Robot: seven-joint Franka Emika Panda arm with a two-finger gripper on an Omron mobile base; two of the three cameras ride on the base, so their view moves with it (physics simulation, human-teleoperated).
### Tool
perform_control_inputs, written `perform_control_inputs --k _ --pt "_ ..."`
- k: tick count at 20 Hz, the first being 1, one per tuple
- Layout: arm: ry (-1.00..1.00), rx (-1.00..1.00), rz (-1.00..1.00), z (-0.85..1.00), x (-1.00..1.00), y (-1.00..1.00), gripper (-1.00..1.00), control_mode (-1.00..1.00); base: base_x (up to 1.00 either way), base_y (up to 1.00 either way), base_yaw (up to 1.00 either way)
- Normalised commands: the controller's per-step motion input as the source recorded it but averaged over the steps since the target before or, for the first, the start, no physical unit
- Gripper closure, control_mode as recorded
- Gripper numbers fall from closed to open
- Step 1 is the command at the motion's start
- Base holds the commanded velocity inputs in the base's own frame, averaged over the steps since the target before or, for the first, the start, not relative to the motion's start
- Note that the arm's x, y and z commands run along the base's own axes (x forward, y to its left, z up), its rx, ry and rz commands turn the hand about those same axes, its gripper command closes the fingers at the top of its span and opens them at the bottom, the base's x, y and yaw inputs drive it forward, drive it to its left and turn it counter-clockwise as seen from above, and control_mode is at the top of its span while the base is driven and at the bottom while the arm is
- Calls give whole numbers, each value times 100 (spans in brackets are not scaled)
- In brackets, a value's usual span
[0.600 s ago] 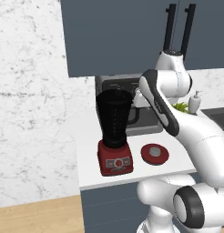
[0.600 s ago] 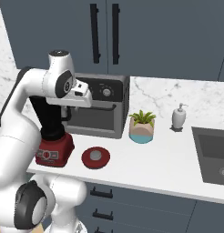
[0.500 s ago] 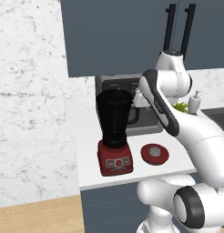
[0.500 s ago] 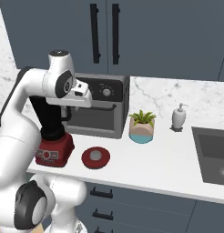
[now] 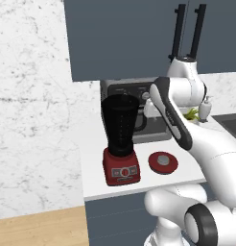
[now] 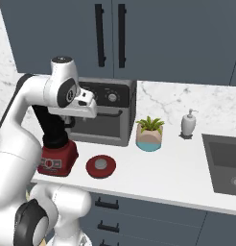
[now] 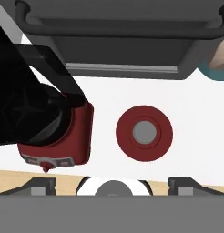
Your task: Close the lid blender by securely placing the lid on top.
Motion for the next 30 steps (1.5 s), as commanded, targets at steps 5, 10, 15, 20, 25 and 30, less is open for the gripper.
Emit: perform_control_inputs --k 5,10,15,20,25,30 --pt "1 0 0 -53 -19 -18 -100 -100 0 0 0" --pt "10 -1 0 -64 -9 -35 -100 -100 0 0 0" --pt "14 -4 -2 -70 -5 -14 -100 -100 0 0 0" --pt "8 0 -1 -48 0 -1 -100 -100 0 0 0" --pt "2 0 -1 -37 0 -18 -100 -100 0 0 0" --pt "0 0 0 -29 0 -25 -100 -100 0 0 0"
